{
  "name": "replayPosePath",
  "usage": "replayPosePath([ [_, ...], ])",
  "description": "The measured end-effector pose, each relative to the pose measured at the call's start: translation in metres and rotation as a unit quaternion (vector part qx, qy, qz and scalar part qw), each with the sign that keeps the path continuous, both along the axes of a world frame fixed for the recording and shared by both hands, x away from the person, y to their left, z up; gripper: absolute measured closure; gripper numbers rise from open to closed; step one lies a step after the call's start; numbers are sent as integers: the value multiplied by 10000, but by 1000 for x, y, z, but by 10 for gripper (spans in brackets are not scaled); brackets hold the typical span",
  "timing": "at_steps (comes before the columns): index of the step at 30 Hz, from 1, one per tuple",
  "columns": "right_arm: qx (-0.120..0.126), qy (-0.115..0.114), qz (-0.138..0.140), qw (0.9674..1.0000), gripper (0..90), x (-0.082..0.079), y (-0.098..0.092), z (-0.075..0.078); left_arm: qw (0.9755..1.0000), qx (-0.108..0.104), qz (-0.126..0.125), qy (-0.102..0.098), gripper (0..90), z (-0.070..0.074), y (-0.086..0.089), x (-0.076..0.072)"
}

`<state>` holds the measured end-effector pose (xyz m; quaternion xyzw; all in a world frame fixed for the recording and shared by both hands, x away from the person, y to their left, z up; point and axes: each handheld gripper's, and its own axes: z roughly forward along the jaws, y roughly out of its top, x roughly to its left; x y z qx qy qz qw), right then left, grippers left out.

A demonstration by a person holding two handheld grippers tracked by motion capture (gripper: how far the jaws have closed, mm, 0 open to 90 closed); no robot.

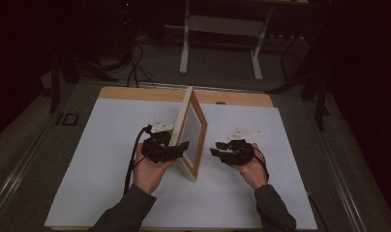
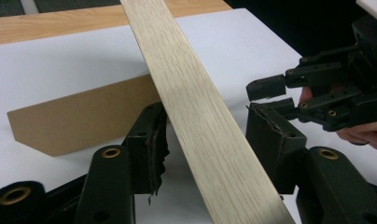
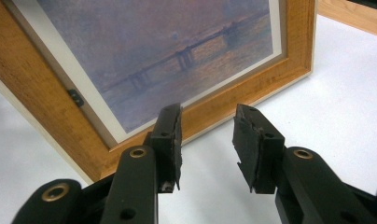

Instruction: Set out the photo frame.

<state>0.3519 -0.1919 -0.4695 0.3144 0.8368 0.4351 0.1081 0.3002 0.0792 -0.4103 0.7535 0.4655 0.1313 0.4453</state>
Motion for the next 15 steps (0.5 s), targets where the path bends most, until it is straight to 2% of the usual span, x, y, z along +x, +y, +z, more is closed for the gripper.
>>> replayPosePath([
  [4, 10, -13, -9, 10000, 613, 1, -1, 1, 10000, 24, 24, -23, 575, 0, 1, -1],
  [10, 3, -21, -37, 10000, 613, 2, -4, 3, 9998, 180, 53, -104, 583, 0, 0, -2],
  [15, -8, -33, -55, 10000, 612, 3, -6, 4, 9996, 240, 90, -94, 627, -1, 3, 0],
])
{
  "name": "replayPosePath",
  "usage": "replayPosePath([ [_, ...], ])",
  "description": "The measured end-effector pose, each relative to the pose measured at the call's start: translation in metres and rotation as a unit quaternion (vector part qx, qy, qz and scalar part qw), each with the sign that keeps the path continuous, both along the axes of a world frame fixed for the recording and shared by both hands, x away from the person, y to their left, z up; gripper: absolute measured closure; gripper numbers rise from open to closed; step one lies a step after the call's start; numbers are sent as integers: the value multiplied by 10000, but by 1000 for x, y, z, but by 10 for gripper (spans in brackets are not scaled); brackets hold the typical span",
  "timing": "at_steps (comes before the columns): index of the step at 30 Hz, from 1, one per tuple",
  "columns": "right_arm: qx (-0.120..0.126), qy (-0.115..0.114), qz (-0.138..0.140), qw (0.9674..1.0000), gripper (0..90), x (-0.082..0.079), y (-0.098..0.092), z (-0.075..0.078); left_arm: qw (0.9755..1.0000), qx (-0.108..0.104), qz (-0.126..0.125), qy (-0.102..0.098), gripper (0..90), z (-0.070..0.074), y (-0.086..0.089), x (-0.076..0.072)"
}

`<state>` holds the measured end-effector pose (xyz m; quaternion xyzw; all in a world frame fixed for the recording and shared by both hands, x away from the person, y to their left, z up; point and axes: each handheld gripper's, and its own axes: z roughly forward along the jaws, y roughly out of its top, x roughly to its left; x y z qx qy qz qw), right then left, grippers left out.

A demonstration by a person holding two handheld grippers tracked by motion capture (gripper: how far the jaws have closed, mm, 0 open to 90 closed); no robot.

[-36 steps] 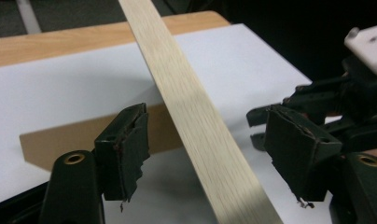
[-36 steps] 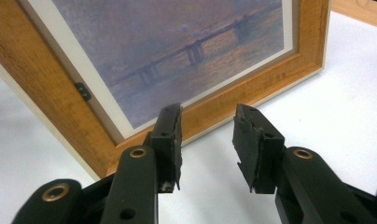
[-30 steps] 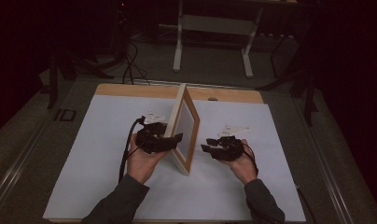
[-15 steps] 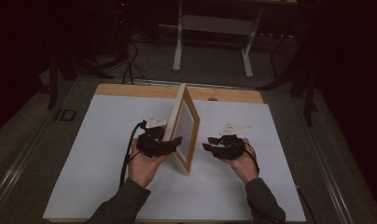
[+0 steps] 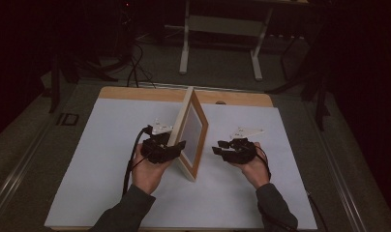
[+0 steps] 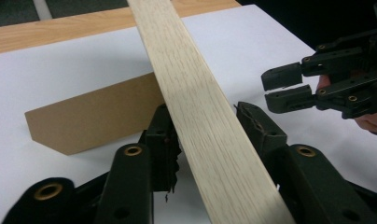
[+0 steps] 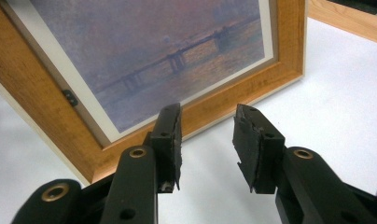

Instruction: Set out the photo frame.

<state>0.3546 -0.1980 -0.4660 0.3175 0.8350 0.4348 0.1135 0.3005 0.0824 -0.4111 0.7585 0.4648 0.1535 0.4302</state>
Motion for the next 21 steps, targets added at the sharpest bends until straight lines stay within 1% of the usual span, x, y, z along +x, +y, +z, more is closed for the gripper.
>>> replayPosePath([
  [4, -4, 0, -30, 10000, 611, 1, -2, 0, 10000, -11, 21, 2, 644, 0, 3, 2],
  [7, -22, 1, -52, 10000, 610, 3, -4, 0, 10000, 31, 75, -16, 663, 0, 6, 3],
  [9, -23, 2, -68, 10000, 610, 3, -5, 1, 10000, 2, 99, -11, 679, 0, 9, 5],
  [14, -50, -8, -104, 9999, 607, 5, -7, 3, 10000, -49, 47, 19, 694, 0, 16, 9],
  [21, -85, 3, -157, 9998, 603, 8, -10, 3, 9997, -205, -84, 111, 709, 0, 28, 16],
])
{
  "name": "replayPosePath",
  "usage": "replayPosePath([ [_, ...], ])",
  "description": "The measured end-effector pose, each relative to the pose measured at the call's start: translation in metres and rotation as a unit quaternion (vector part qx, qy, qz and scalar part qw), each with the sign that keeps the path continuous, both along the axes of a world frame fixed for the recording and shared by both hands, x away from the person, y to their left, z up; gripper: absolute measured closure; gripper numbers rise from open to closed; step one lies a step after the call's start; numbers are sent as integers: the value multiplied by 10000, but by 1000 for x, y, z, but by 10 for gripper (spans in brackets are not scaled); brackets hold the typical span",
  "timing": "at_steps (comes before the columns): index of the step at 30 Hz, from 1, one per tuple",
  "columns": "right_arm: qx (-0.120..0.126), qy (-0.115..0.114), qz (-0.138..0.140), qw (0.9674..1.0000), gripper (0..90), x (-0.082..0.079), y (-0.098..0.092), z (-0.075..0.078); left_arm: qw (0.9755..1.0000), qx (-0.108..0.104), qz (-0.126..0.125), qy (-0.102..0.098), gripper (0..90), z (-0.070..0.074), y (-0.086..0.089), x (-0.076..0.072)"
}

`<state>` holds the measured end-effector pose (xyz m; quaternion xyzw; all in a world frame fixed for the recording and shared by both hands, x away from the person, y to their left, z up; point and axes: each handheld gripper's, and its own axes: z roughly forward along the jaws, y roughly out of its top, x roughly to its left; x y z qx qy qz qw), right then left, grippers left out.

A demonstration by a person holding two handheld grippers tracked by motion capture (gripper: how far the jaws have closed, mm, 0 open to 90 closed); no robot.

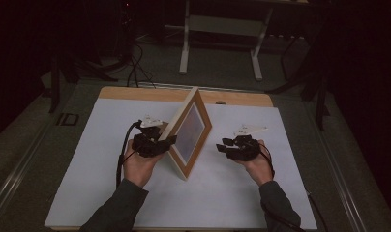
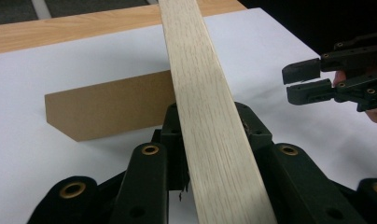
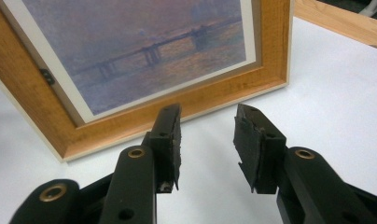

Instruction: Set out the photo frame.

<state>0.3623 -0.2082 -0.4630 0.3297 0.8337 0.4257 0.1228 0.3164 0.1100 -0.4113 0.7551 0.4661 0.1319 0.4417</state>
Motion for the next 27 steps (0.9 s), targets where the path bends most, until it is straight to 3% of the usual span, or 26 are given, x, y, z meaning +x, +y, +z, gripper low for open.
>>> replayPosePath([
  [11, -59, -34, -59, 10000, 587, 4, -4, 3, 9995, -213, -213, 113, 743, 0, 16, 13],
  [27, -55, -127, -147, 9998, 566, 8, -9, 9, 9963, -197, -835, 94, 749, -1, 26, 32],
])
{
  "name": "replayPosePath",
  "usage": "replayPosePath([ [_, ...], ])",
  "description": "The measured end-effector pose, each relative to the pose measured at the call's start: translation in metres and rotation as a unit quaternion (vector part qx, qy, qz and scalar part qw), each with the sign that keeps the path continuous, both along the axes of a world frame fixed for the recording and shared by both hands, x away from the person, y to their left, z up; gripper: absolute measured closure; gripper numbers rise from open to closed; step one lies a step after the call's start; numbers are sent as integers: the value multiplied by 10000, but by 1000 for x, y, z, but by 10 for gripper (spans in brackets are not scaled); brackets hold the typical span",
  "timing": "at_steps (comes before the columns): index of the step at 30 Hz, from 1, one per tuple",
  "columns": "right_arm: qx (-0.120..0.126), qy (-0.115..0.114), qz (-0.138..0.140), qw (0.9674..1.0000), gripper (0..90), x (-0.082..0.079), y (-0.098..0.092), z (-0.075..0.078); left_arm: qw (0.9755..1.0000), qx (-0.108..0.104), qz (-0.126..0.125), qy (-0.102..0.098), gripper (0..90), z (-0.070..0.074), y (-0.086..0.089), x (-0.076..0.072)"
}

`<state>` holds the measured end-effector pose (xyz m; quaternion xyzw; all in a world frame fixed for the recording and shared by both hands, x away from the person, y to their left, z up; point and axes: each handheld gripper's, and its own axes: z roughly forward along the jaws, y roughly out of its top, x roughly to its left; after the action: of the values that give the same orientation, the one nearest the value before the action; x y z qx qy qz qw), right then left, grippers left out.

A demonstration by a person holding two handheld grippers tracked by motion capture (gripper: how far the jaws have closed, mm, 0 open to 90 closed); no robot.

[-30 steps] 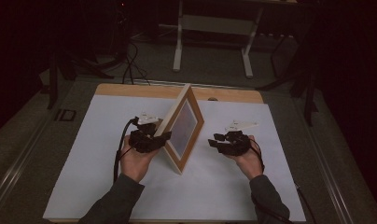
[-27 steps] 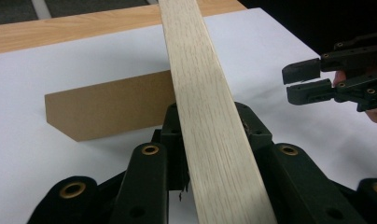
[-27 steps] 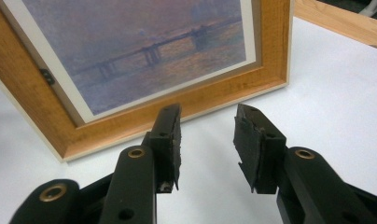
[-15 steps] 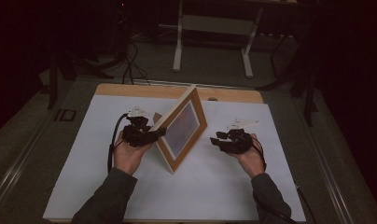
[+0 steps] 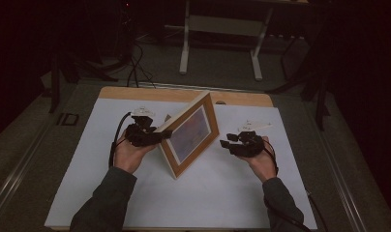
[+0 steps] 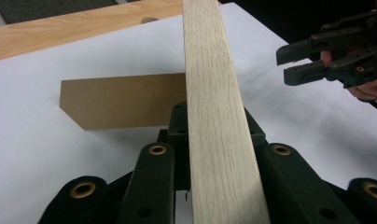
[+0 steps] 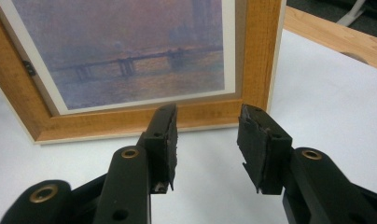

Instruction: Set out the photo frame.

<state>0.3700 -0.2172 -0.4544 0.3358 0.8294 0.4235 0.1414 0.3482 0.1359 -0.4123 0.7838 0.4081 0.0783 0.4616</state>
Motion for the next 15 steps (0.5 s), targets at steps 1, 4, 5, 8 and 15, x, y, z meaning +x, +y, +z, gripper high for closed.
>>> replayPosePath([
  [1, -6, -2, -6, 10000, 564, 0, 0, 0, 10000, -13, -53, -9, 749, 0, 0, 1],
  [4, -23, 2, -29, 10000, 561, 2, -1, 0, 9997, -15, -223, -54, 749, -1, 0, 4],
  [5, -30, -9, -41, 10000, 559, 2, -1, 0, 9995, 2, -295, -76, 749, 0, 0, 5],
  [8, -35, -23, -86, 10000, 552, 4, -3, 0, 9990, 42, -423, -104, 750, 1, -1, 7],
  [15, -21, -55, -186, 9998, 546, 8, -7, 2, 9980, -35, -627, -96, 750, -1, 2, 14],
])
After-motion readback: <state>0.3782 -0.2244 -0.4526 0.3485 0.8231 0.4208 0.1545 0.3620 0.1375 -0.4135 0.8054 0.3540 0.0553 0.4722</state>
